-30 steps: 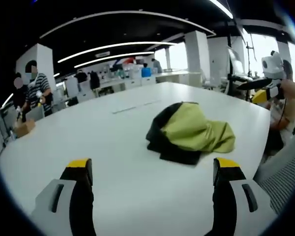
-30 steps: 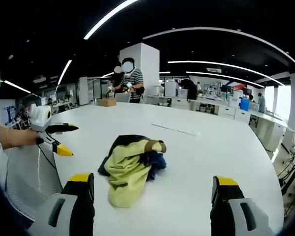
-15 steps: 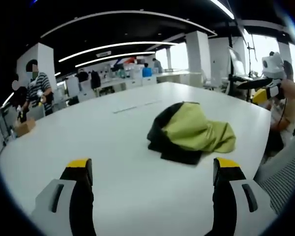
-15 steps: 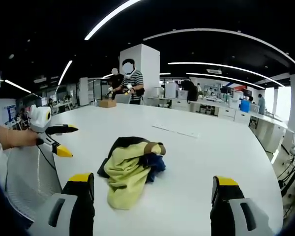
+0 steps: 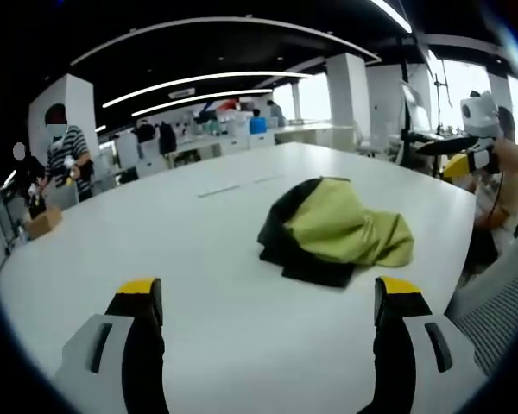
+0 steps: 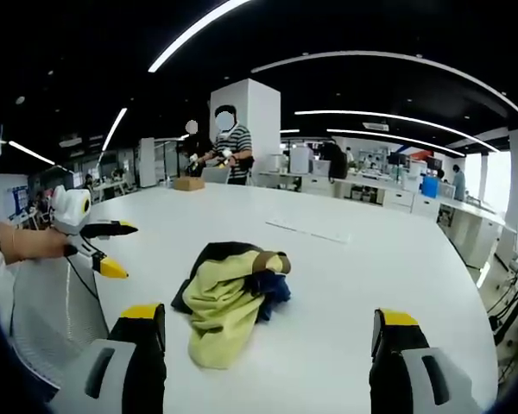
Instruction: Fold the garment on the visible template until the final outline fits inside the template.
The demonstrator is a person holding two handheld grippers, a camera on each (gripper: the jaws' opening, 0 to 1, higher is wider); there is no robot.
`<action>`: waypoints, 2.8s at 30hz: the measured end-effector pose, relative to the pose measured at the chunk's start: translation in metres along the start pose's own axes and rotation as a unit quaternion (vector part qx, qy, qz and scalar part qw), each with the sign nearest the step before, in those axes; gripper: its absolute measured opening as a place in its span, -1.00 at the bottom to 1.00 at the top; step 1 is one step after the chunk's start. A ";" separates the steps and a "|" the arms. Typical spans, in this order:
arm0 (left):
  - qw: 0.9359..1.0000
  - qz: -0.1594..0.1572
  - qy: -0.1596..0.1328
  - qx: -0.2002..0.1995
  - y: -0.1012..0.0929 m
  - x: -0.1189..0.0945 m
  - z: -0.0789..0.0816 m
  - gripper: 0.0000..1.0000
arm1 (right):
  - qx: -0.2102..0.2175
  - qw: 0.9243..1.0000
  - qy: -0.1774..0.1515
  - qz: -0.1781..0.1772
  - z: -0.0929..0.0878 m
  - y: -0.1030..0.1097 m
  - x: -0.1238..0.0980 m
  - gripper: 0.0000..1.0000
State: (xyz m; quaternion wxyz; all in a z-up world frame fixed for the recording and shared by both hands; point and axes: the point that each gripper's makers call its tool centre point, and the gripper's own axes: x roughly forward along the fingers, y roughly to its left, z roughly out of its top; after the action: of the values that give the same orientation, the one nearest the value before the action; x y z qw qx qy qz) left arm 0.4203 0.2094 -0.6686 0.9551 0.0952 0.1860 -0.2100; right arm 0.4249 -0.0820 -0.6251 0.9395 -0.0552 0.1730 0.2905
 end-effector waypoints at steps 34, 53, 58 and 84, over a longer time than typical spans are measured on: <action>0.997 -0.062 -0.023 -0.028 0.004 -0.007 0.047 0.80 | 0.046 0.999 -0.023 0.014 0.022 -0.002 0.010 0.77; 0.992 -0.122 -0.025 -0.011 0.012 0.054 0.066 0.23 | 0.030 0.999 0.009 0.040 0.007 -0.007 0.071 0.09; 0.990 -0.138 -0.017 -0.016 0.011 0.070 0.061 0.12 | 0.033 0.997 0.024 0.061 -0.001 -0.001 0.085 -0.10; 0.977 -0.214 0.014 0.004 -0.016 0.148 0.056 -0.41 | -0.050 0.989 0.085 0.115 -0.029 0.009 0.142 -0.50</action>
State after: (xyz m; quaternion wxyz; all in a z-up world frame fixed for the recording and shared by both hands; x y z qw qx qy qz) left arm 0.5555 0.1265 -0.6773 0.8849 0.0597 0.2149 -0.4089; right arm 0.5211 -0.0059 -0.7025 0.8781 -0.1059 0.2425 0.3986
